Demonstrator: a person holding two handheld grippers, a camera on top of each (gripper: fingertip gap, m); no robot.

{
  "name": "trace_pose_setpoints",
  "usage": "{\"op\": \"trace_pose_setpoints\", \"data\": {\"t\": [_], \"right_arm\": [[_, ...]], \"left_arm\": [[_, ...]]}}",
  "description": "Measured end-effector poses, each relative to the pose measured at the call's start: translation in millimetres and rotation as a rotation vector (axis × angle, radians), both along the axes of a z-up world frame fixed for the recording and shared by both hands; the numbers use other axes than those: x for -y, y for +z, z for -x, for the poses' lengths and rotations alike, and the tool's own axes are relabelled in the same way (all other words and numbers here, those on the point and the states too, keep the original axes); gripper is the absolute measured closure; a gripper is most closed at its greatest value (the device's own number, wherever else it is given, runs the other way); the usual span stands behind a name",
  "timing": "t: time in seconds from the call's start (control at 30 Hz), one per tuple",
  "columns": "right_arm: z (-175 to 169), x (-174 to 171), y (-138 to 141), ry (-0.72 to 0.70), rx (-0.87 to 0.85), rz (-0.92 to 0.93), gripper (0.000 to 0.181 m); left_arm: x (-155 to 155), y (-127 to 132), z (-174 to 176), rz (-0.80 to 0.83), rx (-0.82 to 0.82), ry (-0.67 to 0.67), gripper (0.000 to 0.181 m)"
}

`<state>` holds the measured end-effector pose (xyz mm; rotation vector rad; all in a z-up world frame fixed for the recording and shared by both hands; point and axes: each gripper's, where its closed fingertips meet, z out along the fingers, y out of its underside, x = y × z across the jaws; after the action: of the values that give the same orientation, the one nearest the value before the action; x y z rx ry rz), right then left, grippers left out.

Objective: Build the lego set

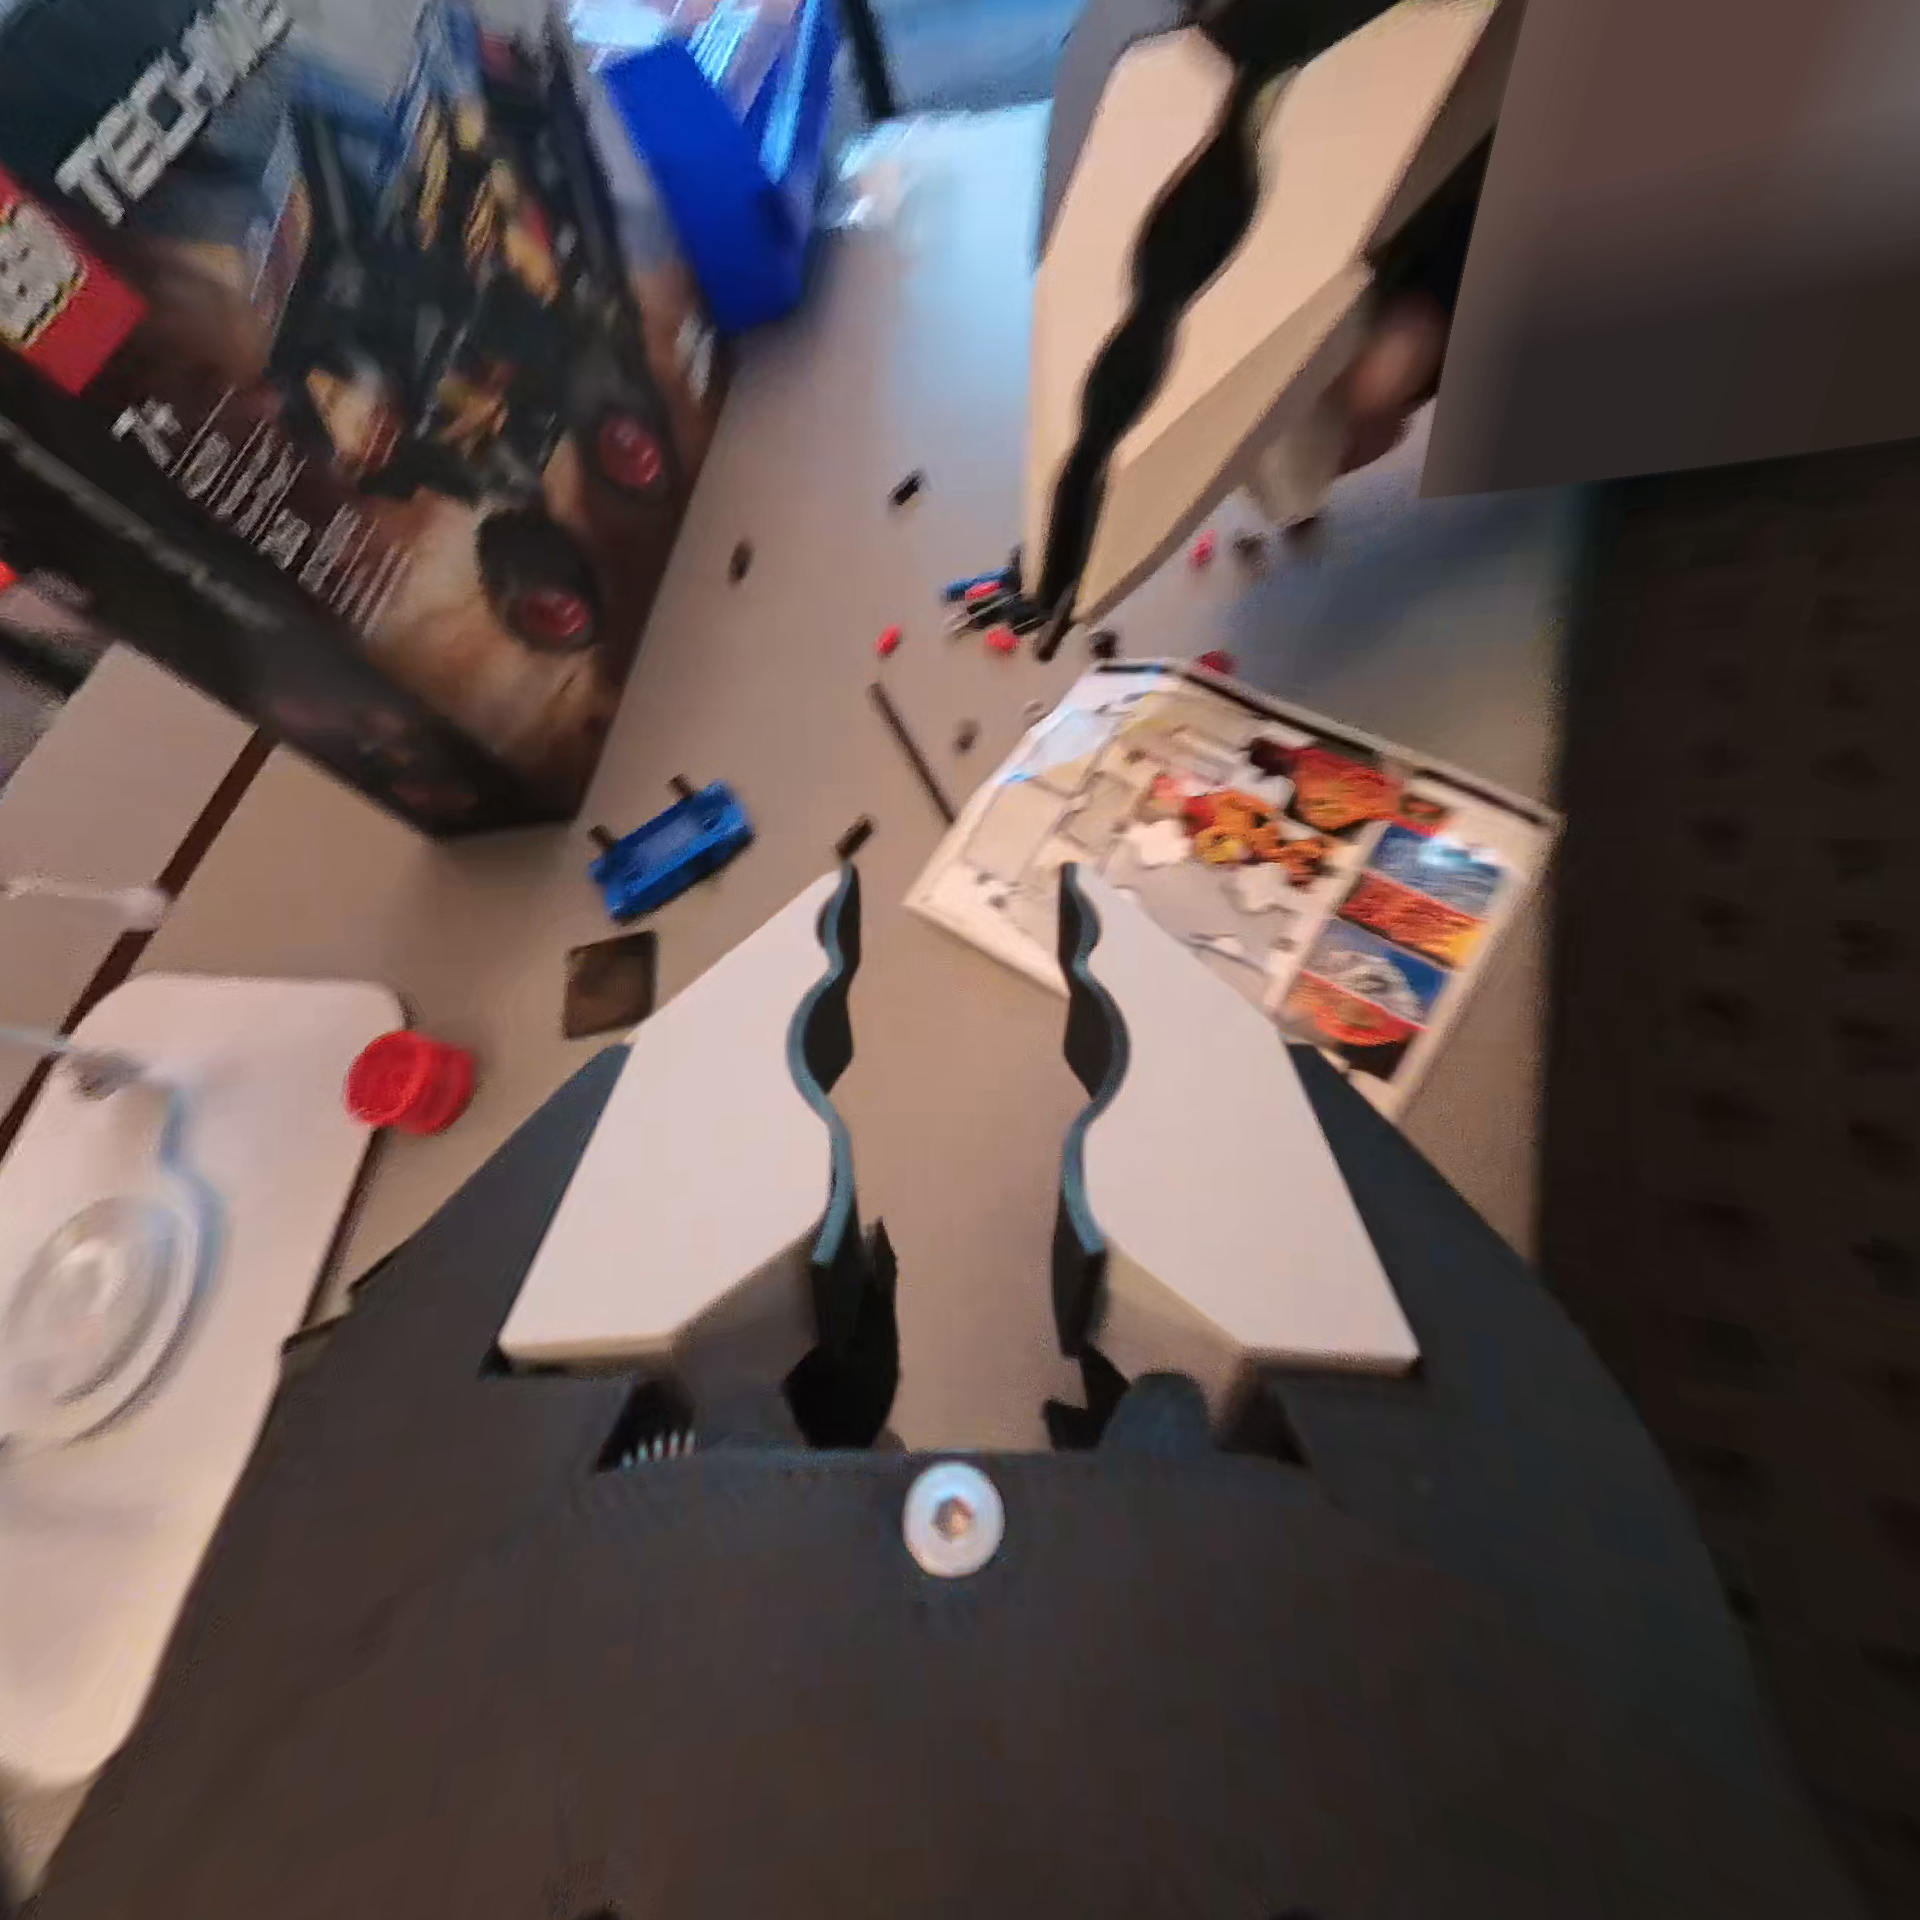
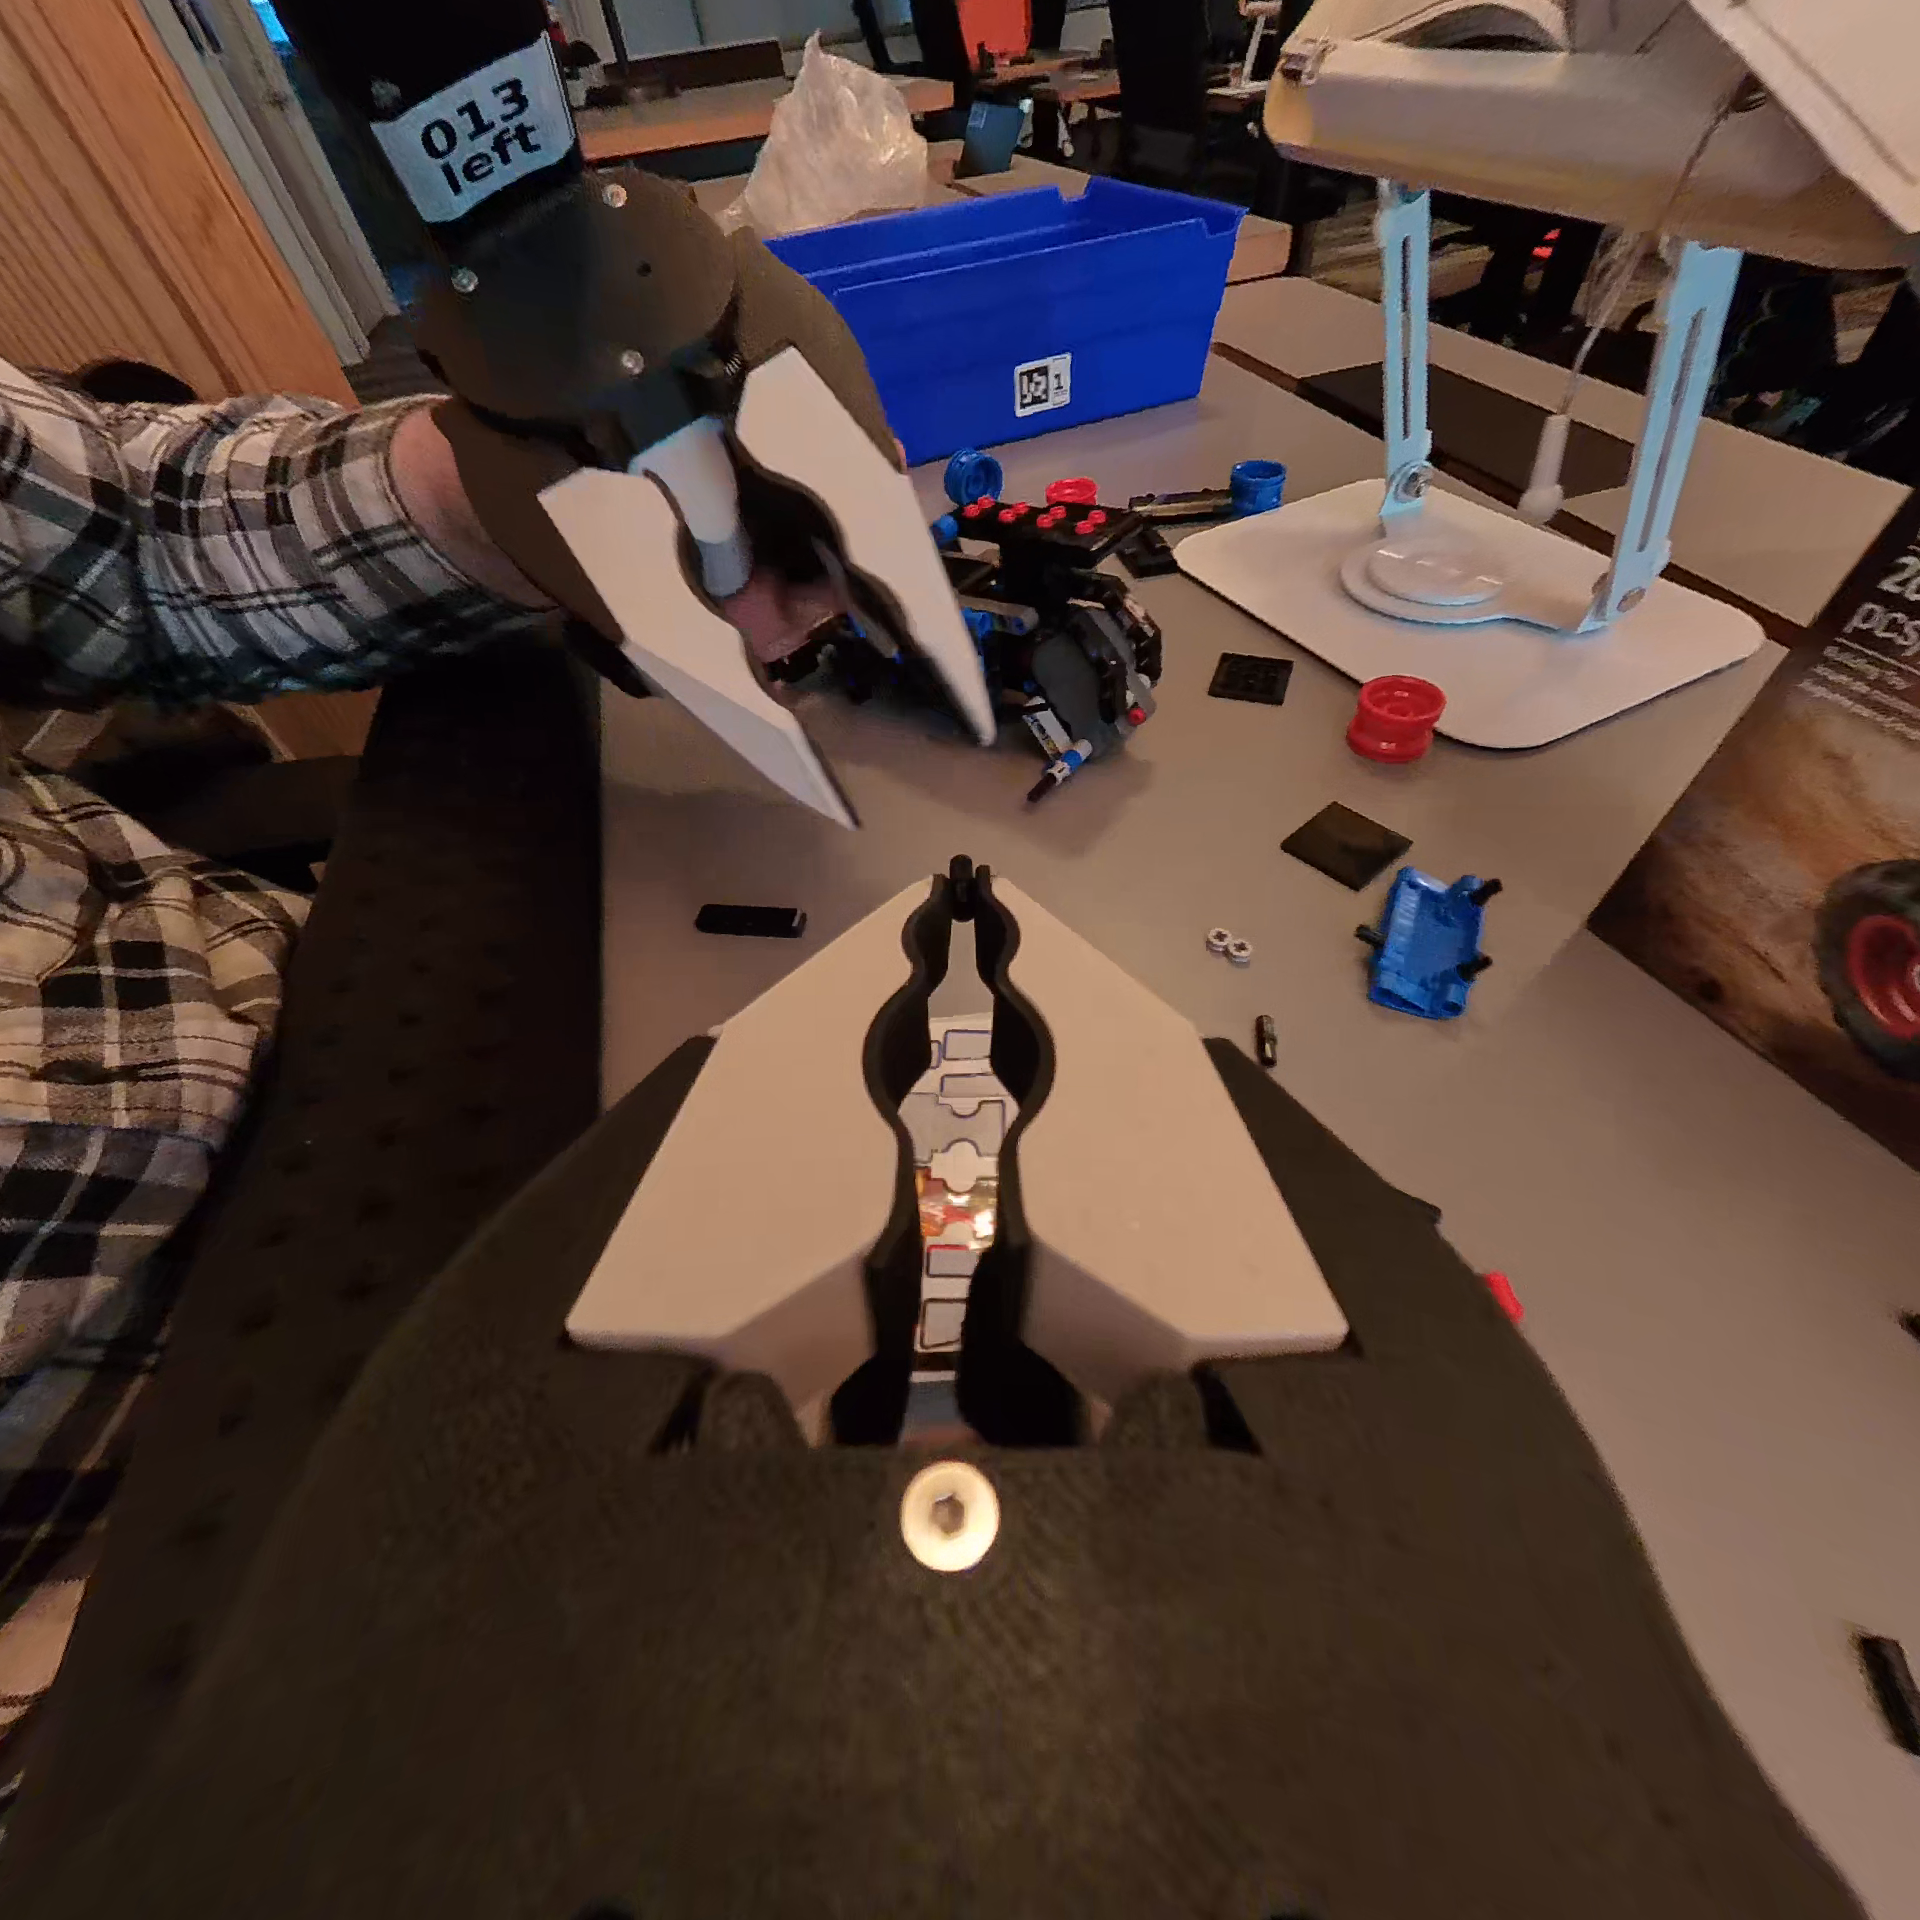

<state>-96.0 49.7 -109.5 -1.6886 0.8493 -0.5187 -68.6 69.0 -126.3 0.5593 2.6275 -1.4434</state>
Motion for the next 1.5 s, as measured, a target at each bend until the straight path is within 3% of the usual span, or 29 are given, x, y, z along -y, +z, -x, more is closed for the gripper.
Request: {"op": "trace_pose_setpoints", "data": {"t": [0.23, 0.4, 0.53, 0.7, 0.8, 0.93, 1.07, 1.17, 1.3, 1.5], "right_arm": [[-3, 27, -2, -0.083, -0.008, -0.013, 0.179], [-2, 39, -8, -0.116, -0.02, -0.005, 0.179], [0, 41, -7, -0.122, -0.018, -0.009, 0.179], [1, 40, -6, -0.121, -0.015, -0.008, 0.179], [2, 43, -3, -0.131, -0.008, -0.019, 0.179], [2, 48, 1, -0.144, 0.002, -0.036, 0.179], [3, 52, 3, -0.155, 0.007, -0.044, 0.179], [4, 55, 3, -0.164, 0.008, -0.054, 0.179], [4, 58, 5, -0.171, 0.013, -0.064, 0.179], [5, 56, 6, -0.165, 0.015, -0.06, 0.179]], "left_arm": [[65, -40, -34, -0.116, 0.0, 0.235, 0.108], [92, -65, -70, -0.23, 0.116, 0.342, 0.101], [95, -81, -80, -0.308, -0.054, 0.366, 0.099], [89, -85, -56, -0.353, -0.219, 0.302, 0.095], [82, -70, -32, -0.362, -0.3, 0.196, 0.106], [87, -49, -46, -0.319, -0.12, 0.152, 0.113], [99, -58, -59, -0.4, 0.067, 0.12, 0.129], [99, -78, -55, -0.52, 0.02, 0.079, 0.137], [96, -81, -58, -0.555, 0.01, 0.109, 0.171], [86, -78, -56, -0.526, -0.06, 0.181, 0.174]]}}
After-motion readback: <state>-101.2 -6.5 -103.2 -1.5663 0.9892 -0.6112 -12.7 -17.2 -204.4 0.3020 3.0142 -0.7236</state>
